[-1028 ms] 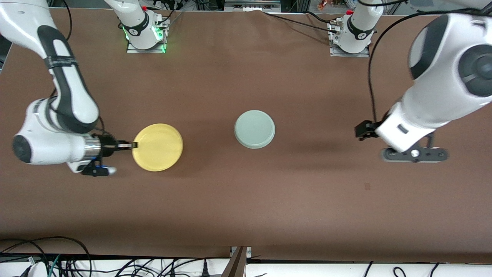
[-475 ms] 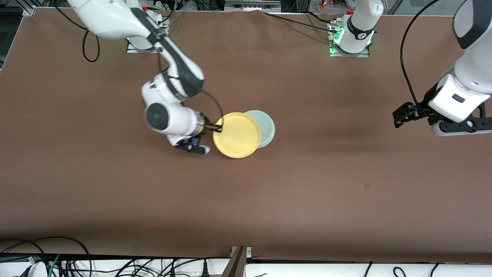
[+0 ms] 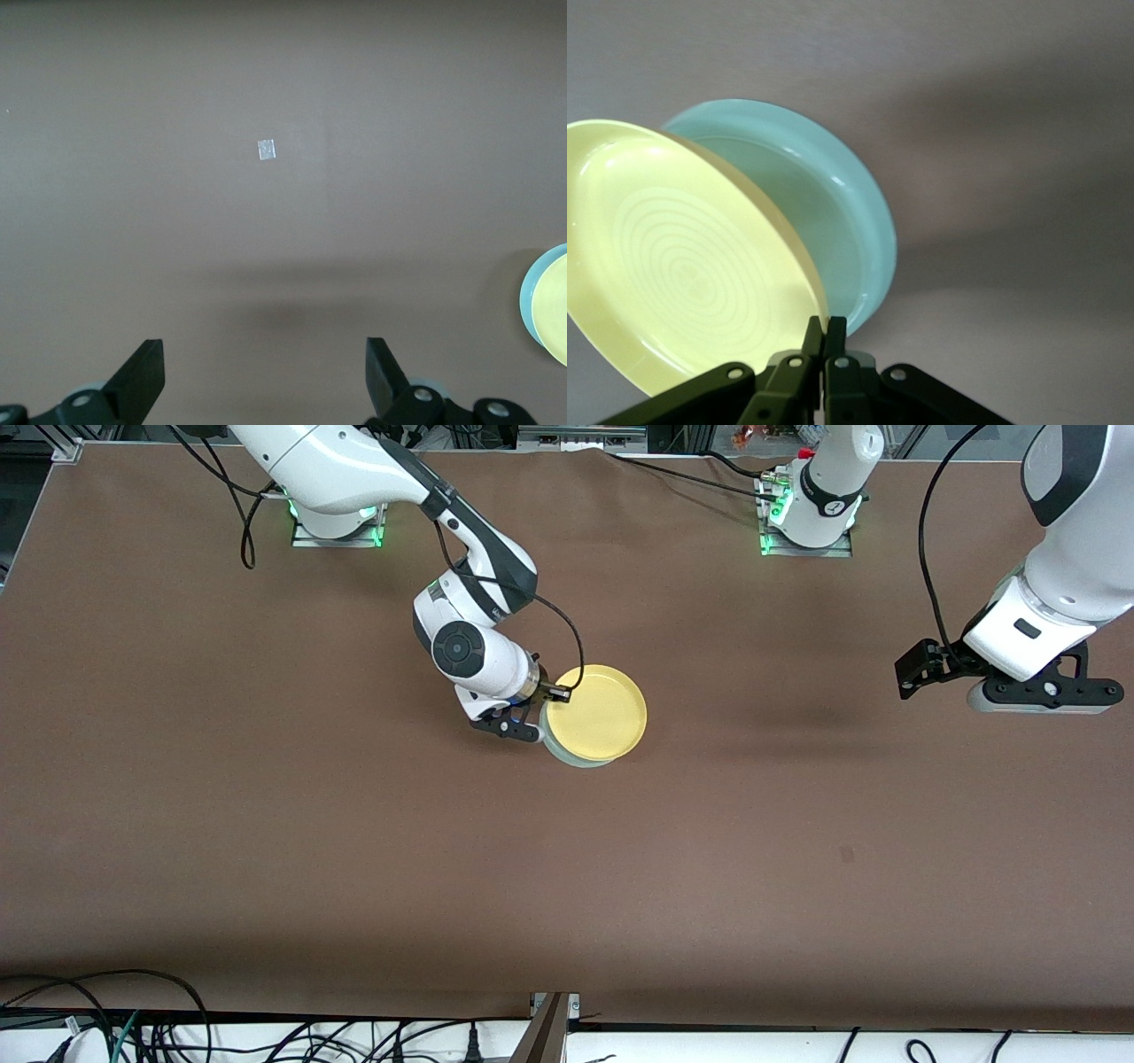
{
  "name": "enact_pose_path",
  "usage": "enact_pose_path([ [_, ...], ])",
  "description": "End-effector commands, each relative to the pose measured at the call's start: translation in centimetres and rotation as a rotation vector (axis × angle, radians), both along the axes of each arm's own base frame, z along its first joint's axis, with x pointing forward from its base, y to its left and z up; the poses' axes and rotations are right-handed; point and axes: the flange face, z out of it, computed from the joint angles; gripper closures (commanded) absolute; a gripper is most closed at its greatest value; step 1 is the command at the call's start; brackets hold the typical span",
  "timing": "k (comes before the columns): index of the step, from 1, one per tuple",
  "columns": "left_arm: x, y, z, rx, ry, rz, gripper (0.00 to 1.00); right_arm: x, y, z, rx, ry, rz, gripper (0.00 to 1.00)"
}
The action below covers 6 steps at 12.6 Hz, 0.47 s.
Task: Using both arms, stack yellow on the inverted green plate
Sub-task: 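Open the right gripper and release the yellow plate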
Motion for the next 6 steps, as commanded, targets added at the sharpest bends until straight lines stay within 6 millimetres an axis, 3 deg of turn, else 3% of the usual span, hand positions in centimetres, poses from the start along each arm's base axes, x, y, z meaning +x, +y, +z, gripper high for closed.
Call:
enact_pose_path([
  [1,-0.50,-0.06,0.95,-0.026,-0.024,-0.029,0.00,-0.90,-0.58,-0.53,-0.017,-0.007,0.003,1.00],
  [6,0.23,-0.52,0.94,-0.030,-0.035,-0.037,0.00,-0.47,-1.36,-0.99,-0.027,-0.009,-0.001,1.00],
])
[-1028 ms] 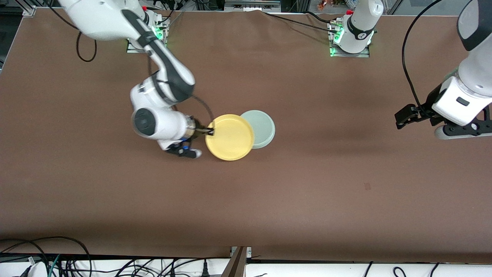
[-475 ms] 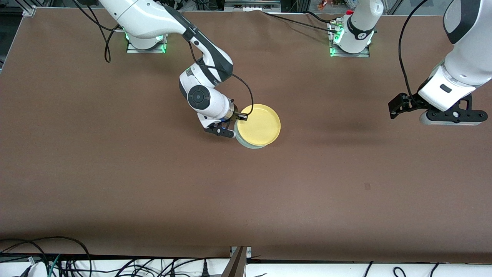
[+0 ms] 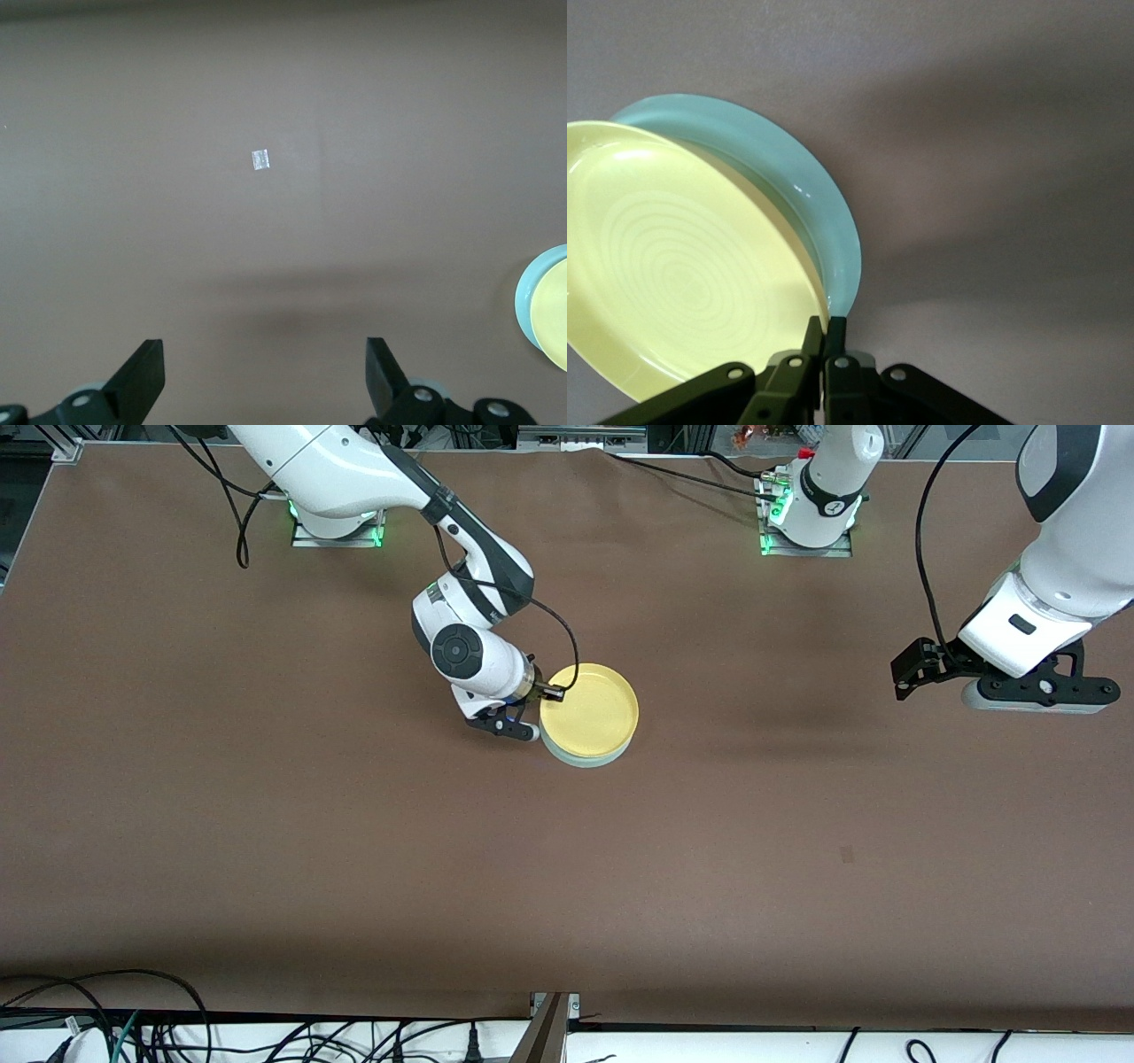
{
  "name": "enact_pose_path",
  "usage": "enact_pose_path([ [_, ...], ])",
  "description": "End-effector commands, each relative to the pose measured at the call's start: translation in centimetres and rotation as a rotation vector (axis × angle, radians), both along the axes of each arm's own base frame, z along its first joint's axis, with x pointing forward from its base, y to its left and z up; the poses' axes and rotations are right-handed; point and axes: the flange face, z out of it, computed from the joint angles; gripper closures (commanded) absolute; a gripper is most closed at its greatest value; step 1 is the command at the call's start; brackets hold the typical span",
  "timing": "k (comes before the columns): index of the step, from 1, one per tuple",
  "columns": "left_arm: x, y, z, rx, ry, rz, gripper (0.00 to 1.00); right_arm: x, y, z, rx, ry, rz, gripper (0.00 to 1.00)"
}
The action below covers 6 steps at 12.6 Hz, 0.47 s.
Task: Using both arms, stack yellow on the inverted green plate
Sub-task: 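Open the right gripper and release the yellow plate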
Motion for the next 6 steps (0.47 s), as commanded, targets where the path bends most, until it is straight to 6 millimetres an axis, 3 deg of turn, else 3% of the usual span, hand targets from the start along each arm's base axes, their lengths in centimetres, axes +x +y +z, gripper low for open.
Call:
enact_pose_path([
  [1,0.1,-0.1,0.6,-0.028,-0.013,-0.024,0.00,-0.1,-0.4,0.2,-0.008,-0.017,0.004,1.00],
  [2,0.2,0.0,0.5,-0.019,-0.012,-0.025,0.00,0.2,-0.7,0.2,-0.009,-0.016,-0.007,0.31],
  [3,0.4,0.1,0.4,-0.018,-0.011,-0.025,0.00,0.4,-0.6,0.4,-0.005,-0.020,-0.010,0.00],
  [5,0.2,-0.2,0.6,-0.013,-0.010,-0.030,0.00,0.6,-0.4,1.0,-0.001,-0.027,-0.009,0.00],
  [6,0.1,-1.4,0.5,-0.014,-0.008,-0.052,0.00,0.7,-0.3,1.7,0.002,-0.036,-0.006,0.00],
])
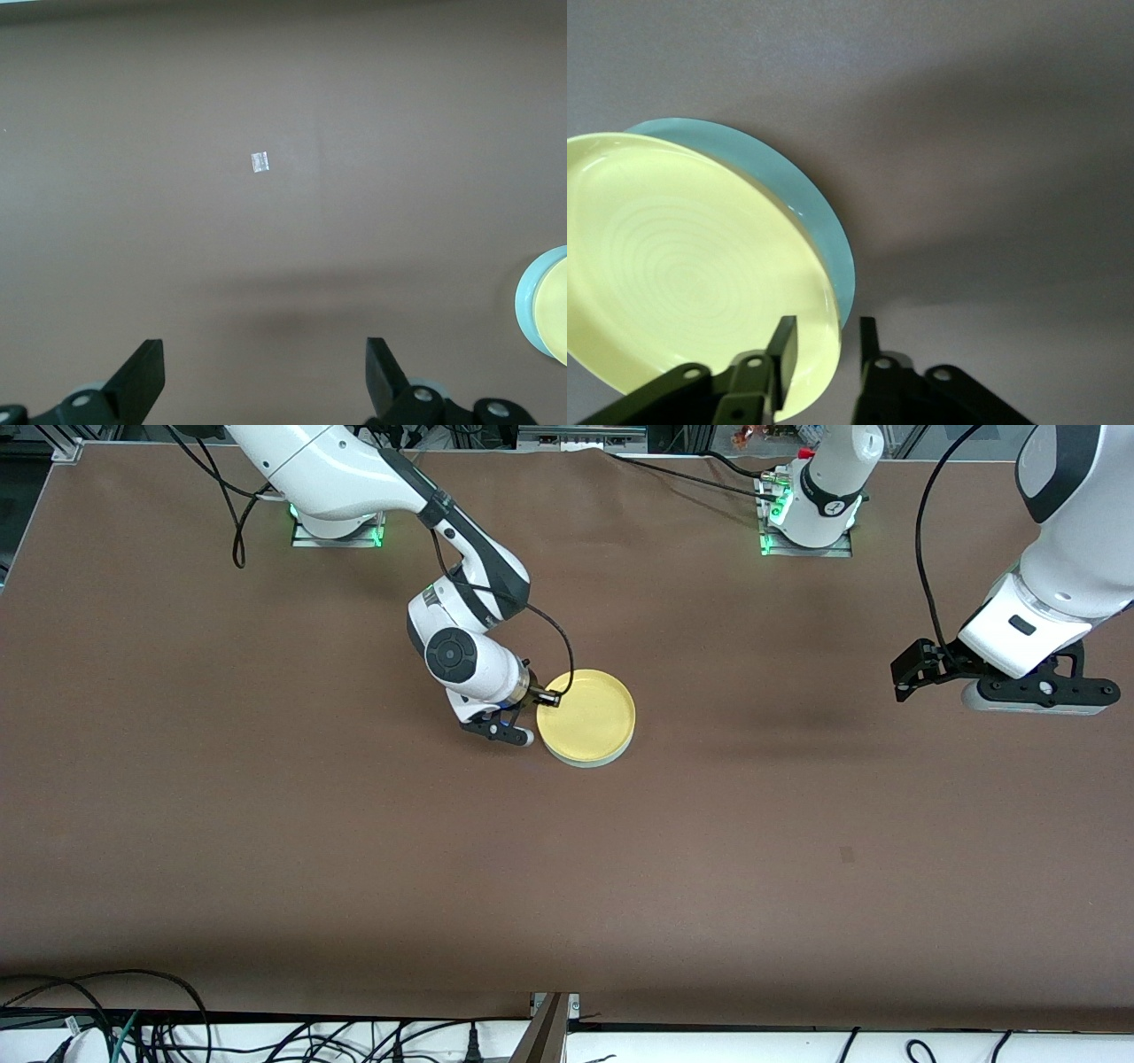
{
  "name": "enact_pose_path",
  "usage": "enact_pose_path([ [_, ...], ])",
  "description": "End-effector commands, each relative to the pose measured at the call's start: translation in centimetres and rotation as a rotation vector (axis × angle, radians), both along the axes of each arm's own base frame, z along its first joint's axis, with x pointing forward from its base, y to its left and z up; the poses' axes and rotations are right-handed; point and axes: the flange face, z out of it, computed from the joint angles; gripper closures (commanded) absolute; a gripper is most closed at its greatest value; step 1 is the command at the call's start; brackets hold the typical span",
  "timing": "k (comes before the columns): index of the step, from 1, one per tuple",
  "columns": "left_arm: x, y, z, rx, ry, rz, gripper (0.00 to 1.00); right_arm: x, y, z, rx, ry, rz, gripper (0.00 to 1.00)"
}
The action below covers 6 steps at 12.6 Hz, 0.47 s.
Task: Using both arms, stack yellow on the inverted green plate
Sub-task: 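Open the right gripper and release the yellow plate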
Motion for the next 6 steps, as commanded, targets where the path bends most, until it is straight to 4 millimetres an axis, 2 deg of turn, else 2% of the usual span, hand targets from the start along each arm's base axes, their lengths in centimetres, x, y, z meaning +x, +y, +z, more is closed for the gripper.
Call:
enact_pose_path([
  [1,0.0,-1.3,0.6,-0.014,-0.009,-0.043,0.00,0.6,0.0,2.9,0.008,-0.042,0.008,0.00],
  [4,0.2,-0.9,0.6,-0.014,-0.011,-0.037,0.00,5.4,-3.8,8.8,-0.096,-0.068,0.046,0.00],
  [6,0.2,-1.0,0.6,-0.016,-0.009,-0.038,0.00,9.4,-7.7,12.3,-0.151,-0.101,0.114,0.00],
])
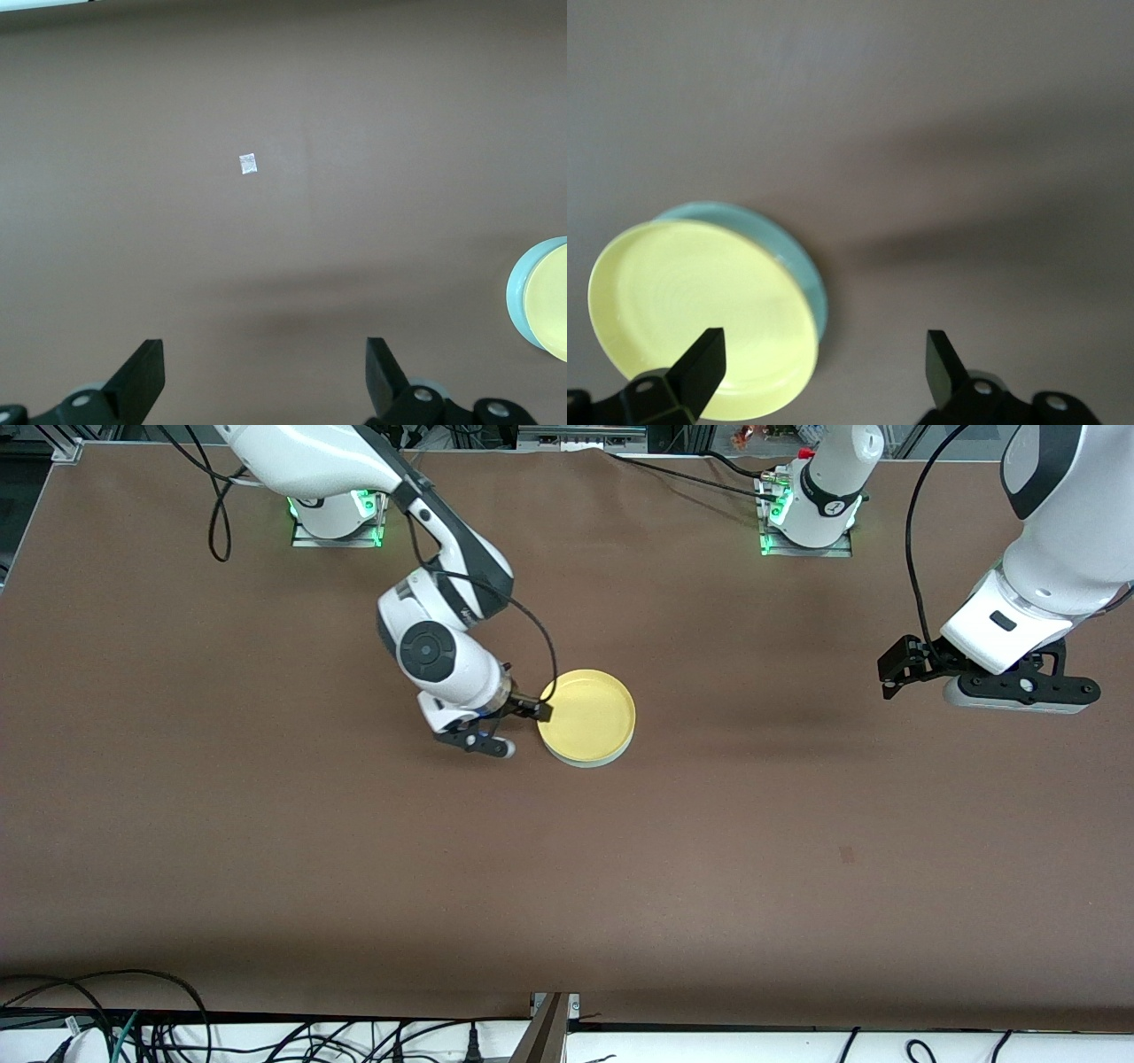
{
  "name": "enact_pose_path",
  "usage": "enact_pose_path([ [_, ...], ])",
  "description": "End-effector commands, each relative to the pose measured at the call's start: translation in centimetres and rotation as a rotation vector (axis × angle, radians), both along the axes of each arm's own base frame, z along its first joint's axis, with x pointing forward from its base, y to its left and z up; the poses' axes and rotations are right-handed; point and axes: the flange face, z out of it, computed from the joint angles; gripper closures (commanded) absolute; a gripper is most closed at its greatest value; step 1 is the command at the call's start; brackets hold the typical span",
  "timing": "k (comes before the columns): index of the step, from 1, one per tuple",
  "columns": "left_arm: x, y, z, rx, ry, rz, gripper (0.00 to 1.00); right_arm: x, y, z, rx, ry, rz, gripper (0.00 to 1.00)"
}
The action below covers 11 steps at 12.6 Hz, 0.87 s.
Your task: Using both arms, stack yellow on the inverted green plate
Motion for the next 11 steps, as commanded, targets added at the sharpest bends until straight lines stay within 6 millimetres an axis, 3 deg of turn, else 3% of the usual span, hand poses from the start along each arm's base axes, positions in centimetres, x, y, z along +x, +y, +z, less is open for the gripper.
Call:
enact_pose_path([
  [1,0.3,0.2,0.6,-0.015,-0.009,-0.016,0.00,4.8,-5.5,3.9,-0.048,-0.023,0.084,0.00],
  [4,0.3,0.1,0.6,-0.015,-0.010,-0.018,0.00,9.0,-15.2,6.4,-0.067,0.015,0.154,0.00],
  [7,0.4,0.0,0.9,-0.015,-0.016,-0.022,0.00,10.8,-23.2,10.7,-0.046,0.050,0.231,0.00],
  [9,0.4,-0.1,1.1,-0.017,-0.019,-0.022,0.00,10.3,-27.5,14.8,-0.063,0.018,0.230,0.00],
  [11,0.4,-0.2,1.1,-0.018,-0.017,-0.023,0.00,6.9,-32.0,20.4,-0.071,-0.001,0.193,0.00],
])
